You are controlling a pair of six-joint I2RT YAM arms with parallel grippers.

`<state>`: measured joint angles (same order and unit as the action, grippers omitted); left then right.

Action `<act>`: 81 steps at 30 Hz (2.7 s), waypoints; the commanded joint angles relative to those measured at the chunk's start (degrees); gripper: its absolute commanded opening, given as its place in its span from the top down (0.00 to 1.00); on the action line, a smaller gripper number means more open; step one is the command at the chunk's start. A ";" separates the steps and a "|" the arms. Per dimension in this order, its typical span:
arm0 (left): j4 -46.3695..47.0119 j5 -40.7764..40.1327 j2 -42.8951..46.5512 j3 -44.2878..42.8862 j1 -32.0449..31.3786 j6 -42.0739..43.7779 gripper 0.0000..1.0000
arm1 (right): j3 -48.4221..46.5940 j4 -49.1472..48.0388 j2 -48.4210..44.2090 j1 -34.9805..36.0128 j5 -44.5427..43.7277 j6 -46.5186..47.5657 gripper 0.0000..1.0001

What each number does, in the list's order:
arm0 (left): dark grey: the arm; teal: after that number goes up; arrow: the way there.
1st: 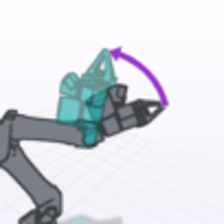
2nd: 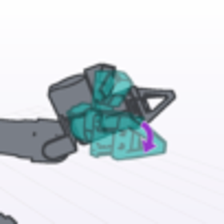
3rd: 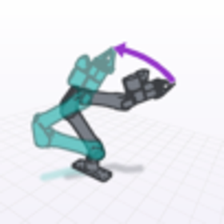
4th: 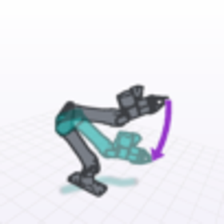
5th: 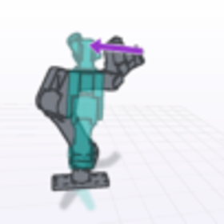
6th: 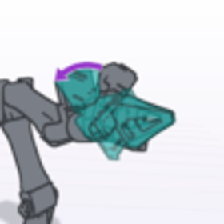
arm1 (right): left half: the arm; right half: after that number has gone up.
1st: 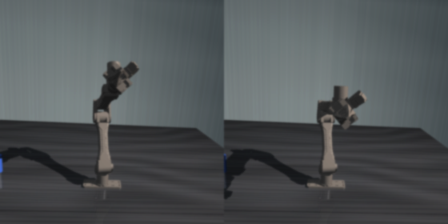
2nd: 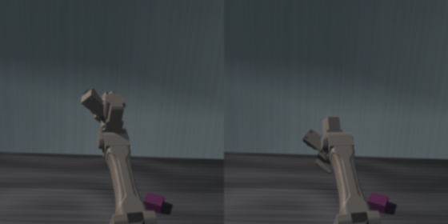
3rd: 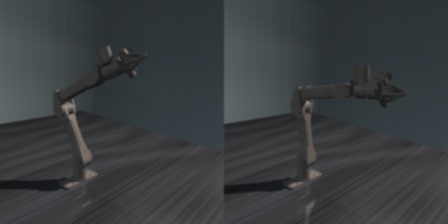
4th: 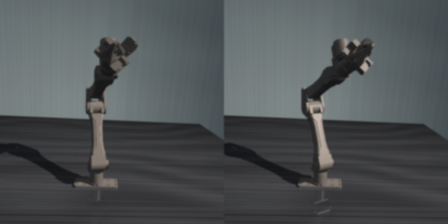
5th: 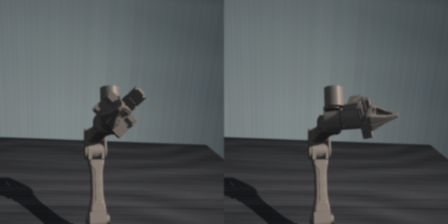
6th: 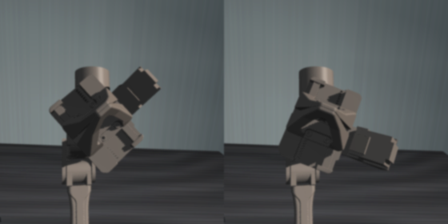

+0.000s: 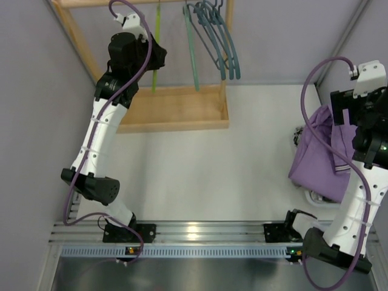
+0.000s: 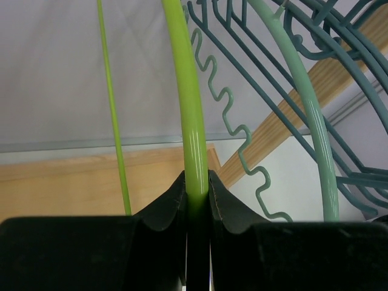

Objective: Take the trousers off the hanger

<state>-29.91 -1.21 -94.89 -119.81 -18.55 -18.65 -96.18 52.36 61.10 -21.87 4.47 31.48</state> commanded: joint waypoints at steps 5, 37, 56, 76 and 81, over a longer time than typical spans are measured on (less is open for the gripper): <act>6.09 0.42 -2.23 -3.68 -0.88 1.43 1.00 | -1.90 1.34 -2.74 -0.63 3.79 -5.02 0.01; 6.18 3.76 3.04 3.88 -3.16 -12.02 0.41 | -3.31 2.40 -2.57 -0.63 8.62 -8.63 0.01; 6.01 5.25 22.81 21.80 -0.01 -9.38 0.01 | -3.49 2.22 -2.83 -0.55 13.28 -10.74 0.01; -20.89 7.45 34.68 46.86 12.57 18.13 0.02 | 22.86 -4.62 -7.75 14.47 19.72 -21.20 0.00; -23.08 7.63 37.50 45.99 14.23 19.62 0.02 | 30.16 -7.53 -9.86 20.63 16.63 -21.81 0.01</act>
<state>-51.88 5.61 -60.77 -71.92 -5.50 -1.67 -67.16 50.78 53.76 -3.44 23.79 10.72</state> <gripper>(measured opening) 0.985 0.993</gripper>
